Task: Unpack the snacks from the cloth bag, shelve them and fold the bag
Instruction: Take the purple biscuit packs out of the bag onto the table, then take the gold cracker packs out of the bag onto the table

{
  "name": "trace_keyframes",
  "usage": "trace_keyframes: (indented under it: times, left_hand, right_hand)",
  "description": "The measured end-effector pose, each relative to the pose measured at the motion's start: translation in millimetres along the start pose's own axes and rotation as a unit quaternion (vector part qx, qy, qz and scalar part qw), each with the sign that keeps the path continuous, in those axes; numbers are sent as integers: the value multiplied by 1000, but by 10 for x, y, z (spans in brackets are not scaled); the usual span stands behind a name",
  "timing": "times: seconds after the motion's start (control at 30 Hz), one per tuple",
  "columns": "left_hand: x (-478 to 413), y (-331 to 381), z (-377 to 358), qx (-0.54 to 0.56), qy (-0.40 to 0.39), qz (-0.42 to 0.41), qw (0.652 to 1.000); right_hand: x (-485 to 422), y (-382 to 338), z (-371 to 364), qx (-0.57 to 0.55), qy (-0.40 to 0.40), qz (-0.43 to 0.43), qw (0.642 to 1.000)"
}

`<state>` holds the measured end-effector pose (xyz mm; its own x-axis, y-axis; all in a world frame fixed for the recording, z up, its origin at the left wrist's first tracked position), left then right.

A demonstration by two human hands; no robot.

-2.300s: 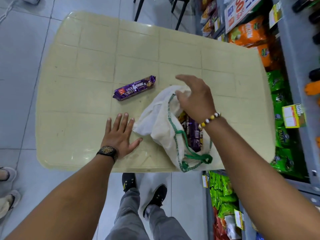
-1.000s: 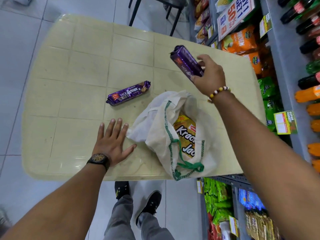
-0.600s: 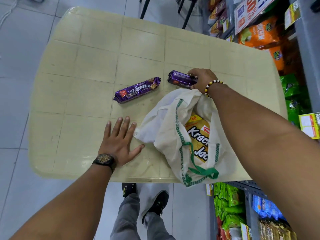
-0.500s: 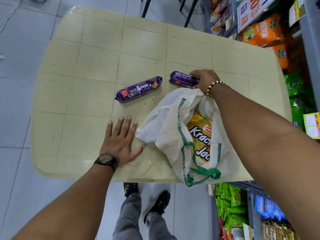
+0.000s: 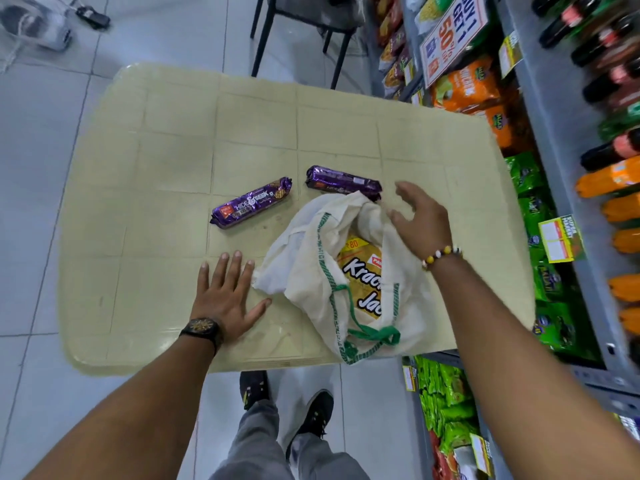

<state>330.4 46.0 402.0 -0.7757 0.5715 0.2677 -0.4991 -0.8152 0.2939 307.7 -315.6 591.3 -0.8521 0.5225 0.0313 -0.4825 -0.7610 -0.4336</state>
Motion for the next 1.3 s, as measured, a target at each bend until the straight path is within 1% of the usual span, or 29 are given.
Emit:
trace_keyframes:
  times: [0.03,0.2,0.27,0.33,0.4,0.5,0.57,0.63,0.7,0.77,0.83,0.97,1.07,1.13,1.2,1.23,1.3]
  left_hand:
    - [1,3,24,-2,-16,6,1000]
    - [-27,38,114,43,-125,41,990]
    - [-78,92,282,92,-150,50,983]
    - [-157,183,598,212,-113,67,968]
    - [-216,300,924,320,-51,88,942]
    - [-264,626,1348,388,16,98,916]
    - [-245,919,1513,403,17,85,911]
    - [-215,1231,1563,360,-9,64,931]
    - [-197,1497,1497,268,-49,41,961]
    - [-172,1622,1401,196,-79,38,977]
    - [-138,1678,1353,167,-84,42,981]
    - [21,1702,1284,171,-73,46,982]
    - [172,1719,1216,116,-52,51,991]
    - [279,1846,1170,35,-14,3,999]
    - [355,2071,1065,-22,-15,-68,997]
    - [398,2199,983,-41,-30,-113,992]
    - [463,2403,823,-49,-76,-172,981]
  right_hand:
    - [220,39,90,-5,8,-14,1000]
    - [1046,258,182,-6,-11,-66,998]
    - [1241,303,193,0,-23,-76,997]
    - [1360,331,202,5,-33,-90,995]
    - [1427,358,147,14,-47,-115,992]
    - [1462,373,-12,53,-83,-151,984]
    - [1498,364,-176,74,-122,-164,976]
    - [1506,360,-304,84,-148,-155,973]
    - [1470,400,-343,84,-162,-140,973]
    - [1403,492,-277,56,-153,-134,978]
    - [1330,662,-142,10,-132,-143,981]
    - [1279,1102,95,-30,-106,-172,979]
    - [1325,1419,126,-29,-126,-195,972]
    - [1391,1544,26,-19,-176,-198,964]
    - [1404,1600,-45,-14,-221,-194,956]
    - [1367,1588,-41,-16,-224,-187,956]
    - [1205,1486,28,-33,-198,-159,967]
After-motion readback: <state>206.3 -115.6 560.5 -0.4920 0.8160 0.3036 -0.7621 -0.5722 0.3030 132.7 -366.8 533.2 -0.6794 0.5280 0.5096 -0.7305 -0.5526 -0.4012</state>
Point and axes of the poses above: each hand's wrist, its own x-axis away from the middle knuckle, its own z-axis out of the back of the hand, y = z × x, the point moved 8 cm from there along -x, towards the middle knuckle, and after that the axes turned 9 degrees about x, right-handed, at the moved point
